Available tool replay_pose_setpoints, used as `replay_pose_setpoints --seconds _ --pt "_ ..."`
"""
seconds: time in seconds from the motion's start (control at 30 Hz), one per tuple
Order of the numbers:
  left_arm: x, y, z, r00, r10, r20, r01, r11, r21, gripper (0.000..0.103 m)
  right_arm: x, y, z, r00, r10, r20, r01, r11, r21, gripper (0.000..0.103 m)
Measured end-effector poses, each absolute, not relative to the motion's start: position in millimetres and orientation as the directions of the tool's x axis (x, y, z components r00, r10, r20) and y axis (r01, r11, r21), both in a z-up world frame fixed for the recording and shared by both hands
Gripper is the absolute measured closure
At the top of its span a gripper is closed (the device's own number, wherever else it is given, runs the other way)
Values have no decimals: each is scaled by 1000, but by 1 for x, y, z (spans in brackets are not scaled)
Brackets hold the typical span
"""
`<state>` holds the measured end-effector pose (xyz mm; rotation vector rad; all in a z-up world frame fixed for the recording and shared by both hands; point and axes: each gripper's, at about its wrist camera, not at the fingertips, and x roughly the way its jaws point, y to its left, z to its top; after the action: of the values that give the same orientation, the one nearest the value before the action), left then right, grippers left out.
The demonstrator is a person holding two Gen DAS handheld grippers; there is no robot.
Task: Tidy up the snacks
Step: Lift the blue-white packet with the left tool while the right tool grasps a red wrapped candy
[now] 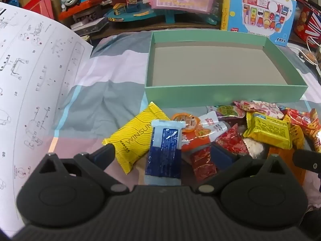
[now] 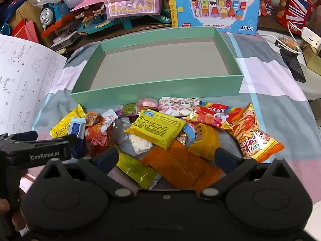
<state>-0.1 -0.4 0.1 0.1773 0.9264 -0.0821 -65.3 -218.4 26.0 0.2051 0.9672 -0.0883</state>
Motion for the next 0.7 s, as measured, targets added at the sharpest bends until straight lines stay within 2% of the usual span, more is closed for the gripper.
replay_pose_setpoints --seconds 0.7 --pt "2 0 -1 580 -30 -814 180 979 92 0 -61 -218 23 545 32 -838 172 974 149 0"
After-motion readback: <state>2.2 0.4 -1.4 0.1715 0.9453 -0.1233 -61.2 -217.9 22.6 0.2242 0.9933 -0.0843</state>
